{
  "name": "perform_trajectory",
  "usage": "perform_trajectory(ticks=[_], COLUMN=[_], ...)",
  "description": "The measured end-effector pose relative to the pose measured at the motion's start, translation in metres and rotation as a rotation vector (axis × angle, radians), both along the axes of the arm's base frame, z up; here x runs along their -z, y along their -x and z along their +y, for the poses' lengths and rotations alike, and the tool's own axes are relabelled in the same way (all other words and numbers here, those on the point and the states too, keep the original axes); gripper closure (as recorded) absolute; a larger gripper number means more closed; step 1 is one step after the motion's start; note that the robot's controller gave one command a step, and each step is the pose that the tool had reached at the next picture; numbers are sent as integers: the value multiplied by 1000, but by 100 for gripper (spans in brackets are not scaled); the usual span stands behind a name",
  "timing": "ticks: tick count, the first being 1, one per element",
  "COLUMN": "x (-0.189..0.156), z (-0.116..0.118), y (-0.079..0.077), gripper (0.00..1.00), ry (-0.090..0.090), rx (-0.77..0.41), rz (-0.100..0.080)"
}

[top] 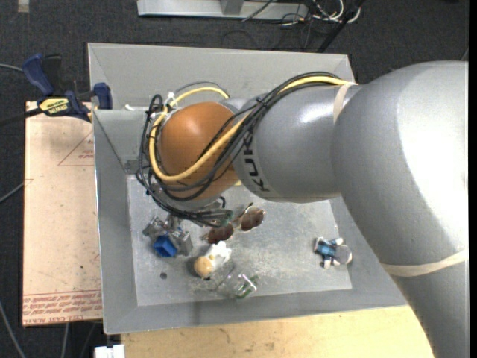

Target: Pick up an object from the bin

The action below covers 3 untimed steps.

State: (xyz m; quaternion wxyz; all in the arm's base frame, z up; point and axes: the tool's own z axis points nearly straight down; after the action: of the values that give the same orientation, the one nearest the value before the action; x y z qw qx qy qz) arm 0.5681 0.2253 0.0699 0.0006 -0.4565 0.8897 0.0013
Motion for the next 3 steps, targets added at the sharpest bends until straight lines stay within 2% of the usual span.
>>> perform_trajectory(ticks=[3], x=[-27], z=[0], y=[0], gripper=[100], ry=[0], rx=[0], rz=[-1])
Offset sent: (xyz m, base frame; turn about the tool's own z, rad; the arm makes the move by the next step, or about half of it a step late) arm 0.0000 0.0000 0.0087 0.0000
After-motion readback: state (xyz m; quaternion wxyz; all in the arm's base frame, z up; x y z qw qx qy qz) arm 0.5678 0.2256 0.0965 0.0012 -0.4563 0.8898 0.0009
